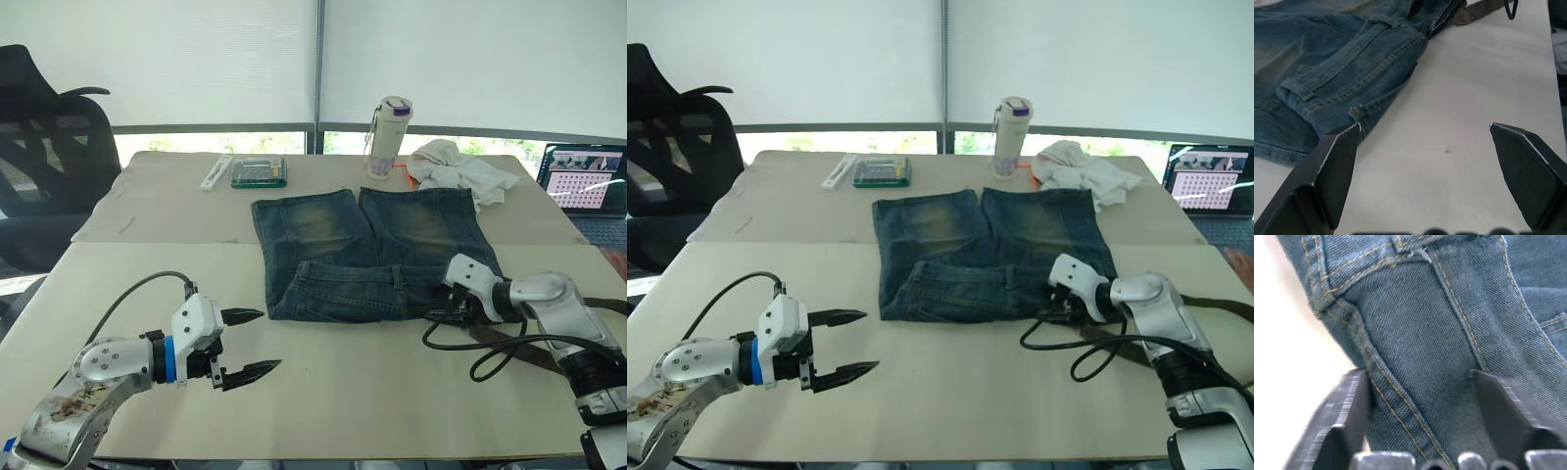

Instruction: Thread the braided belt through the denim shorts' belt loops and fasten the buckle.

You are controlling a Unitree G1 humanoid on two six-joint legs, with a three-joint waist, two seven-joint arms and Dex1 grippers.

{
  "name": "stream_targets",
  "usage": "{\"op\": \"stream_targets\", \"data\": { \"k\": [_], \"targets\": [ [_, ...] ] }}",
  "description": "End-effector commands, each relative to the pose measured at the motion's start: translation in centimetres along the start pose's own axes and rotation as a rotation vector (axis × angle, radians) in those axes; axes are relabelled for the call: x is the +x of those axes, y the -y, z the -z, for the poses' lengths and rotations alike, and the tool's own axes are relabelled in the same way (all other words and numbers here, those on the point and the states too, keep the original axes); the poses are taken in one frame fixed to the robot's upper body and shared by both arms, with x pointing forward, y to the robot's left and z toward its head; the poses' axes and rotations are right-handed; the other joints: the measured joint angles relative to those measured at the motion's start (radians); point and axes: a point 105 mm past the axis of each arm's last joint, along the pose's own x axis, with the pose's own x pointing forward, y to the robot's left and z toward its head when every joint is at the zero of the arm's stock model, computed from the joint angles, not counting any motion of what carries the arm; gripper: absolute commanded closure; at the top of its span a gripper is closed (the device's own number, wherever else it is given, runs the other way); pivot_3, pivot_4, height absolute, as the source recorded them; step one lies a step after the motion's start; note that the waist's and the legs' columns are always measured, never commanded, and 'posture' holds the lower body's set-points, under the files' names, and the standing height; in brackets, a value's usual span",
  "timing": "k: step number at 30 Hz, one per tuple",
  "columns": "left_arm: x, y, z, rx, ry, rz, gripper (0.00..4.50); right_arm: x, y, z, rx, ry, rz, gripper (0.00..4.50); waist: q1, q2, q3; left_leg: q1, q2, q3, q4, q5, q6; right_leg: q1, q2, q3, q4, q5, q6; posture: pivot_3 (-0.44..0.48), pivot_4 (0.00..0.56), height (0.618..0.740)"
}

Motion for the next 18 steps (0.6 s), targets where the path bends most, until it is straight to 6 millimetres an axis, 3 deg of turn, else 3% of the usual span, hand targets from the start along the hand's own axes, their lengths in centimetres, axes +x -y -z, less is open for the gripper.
{"op": "stream_targets", "data": {
  "k": [1, 7, 11, 18],
  "targets": [
    [0.3, 0.9, -1.0, 0.029, 0.028, 0.031, 0.00, -0.6, 0.0, 0.9, 0.004, -0.044, -0.018, 2.53, 0.000, 0.000, 0.000, 0.000, 0.000, 0.000, 0.000, 0.000, 0.000, 0.000, 0.000, 0.000, 0.000, 0.000, 0.000, 0.000, 0.150, 0.740],
    [0.4, 0.3, -1.0, 0.041, 0.024, 0.018, 0.00, -1.6, -1.8, 0.7, -0.040, -0.031, -0.086, 4.49, 0.007, 0.000, 0.000, 0.000, 0.000, -0.001, 0.000, 0.000, 0.000, 0.000, 0.000, -0.001, 0.001, 0.000, 0.000, 0.000, 0.150, 0.740],
    [0.7, 0.5, -1.3, 0.058, 0.028, 0.040, 0.00, -2.7, -4.6, 0.8, 0.000, -0.038, -0.158, 4.49, 0.014, 0.000, 0.000, -0.002, 0.000, -0.003, 0.000, 0.000, 0.000, 0.000, 0.000, -0.003, 0.000, 0.000, 0.000, 0.000, 0.150, 0.740],
    [1.2, 0.7, -1.5, 0.062, 0.036, 0.064, 0.00, -4.4, -7.7, 1.0, 0.010, -0.062, -0.187, 4.49, 0.018, 0.000, 0.000, -0.004, 0.000, -0.004, 0.000, 0.000, 0.000, -0.001, -0.001, -0.004, -0.001, 0.000, 0.000, 0.000, 0.150, 0.740]
  ]
}}
